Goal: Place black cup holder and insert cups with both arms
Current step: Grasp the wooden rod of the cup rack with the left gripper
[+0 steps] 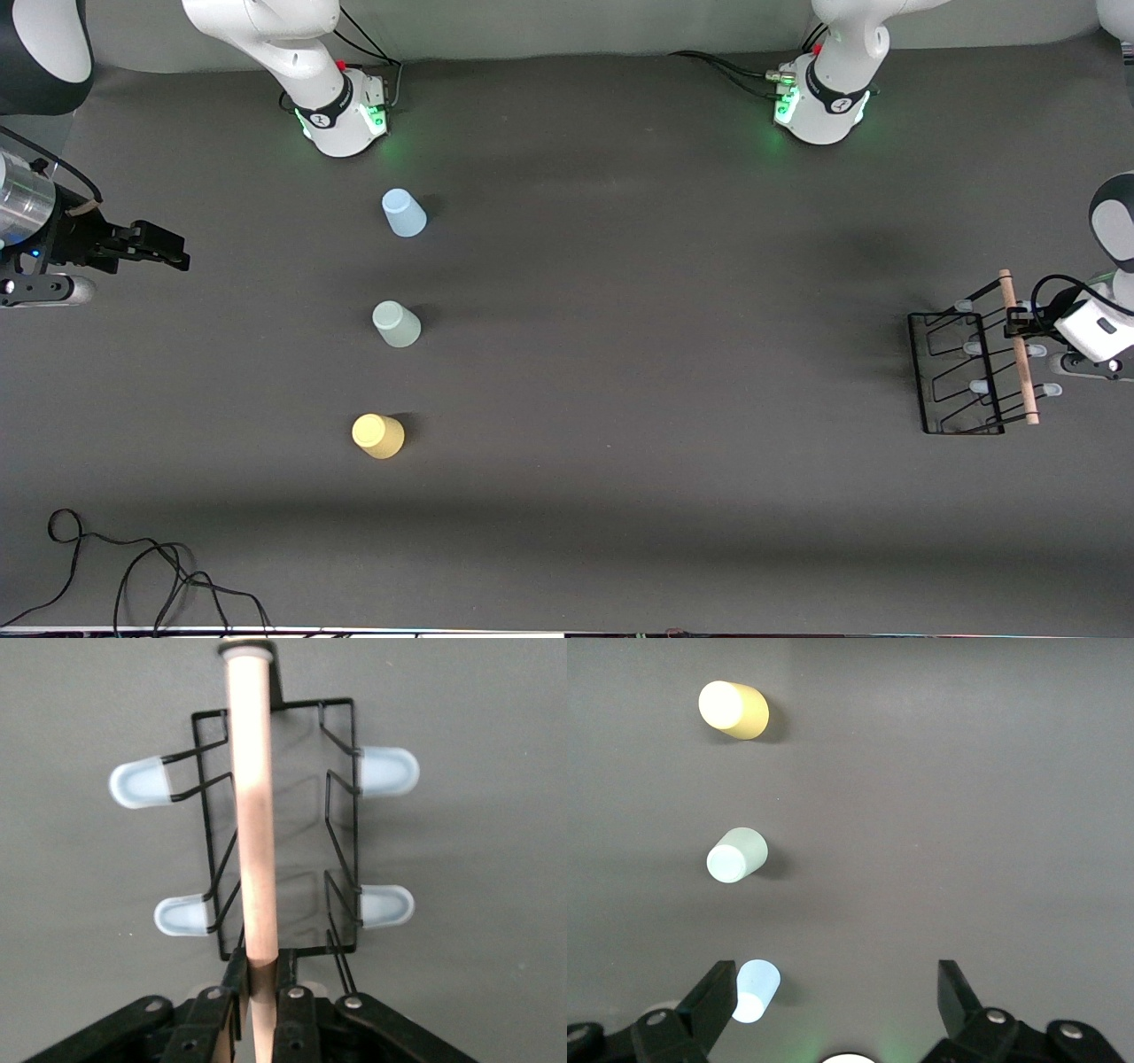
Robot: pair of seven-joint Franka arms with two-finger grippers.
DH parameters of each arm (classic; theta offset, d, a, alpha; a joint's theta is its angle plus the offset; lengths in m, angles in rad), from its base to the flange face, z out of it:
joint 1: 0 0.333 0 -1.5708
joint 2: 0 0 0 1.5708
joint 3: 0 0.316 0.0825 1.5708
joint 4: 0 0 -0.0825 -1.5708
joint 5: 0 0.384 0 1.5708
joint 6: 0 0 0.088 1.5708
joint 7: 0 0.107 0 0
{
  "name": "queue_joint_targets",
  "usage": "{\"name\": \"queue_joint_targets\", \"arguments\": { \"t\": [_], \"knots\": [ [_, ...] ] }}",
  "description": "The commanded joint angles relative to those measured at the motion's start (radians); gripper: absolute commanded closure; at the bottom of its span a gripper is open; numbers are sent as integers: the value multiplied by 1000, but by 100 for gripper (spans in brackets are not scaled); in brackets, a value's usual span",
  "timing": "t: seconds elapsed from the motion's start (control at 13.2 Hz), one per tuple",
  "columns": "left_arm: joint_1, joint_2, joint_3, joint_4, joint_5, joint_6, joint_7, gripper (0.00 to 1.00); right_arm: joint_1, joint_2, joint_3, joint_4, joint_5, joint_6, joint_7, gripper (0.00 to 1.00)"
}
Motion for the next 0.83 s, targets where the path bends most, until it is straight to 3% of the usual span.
{"name": "queue_joint_targets", "arguments": {
  "t": [0.0, 0.3, 0.76],
  "knots": [
    [8, 9, 1, -2, -14, 16, 18, 100, 0, 9, -6, 23, -1, -8, -21, 0],
    [8, -43, 1, 61, -28, -78, 13, 100, -3, 6, -6, 22, -1, -8, -21, 0],
    [10, -105, -2, 329, -31, -431, 7, 100, -5, 4, -7, 23, -1, -13, -23, 0]
  ]
}}
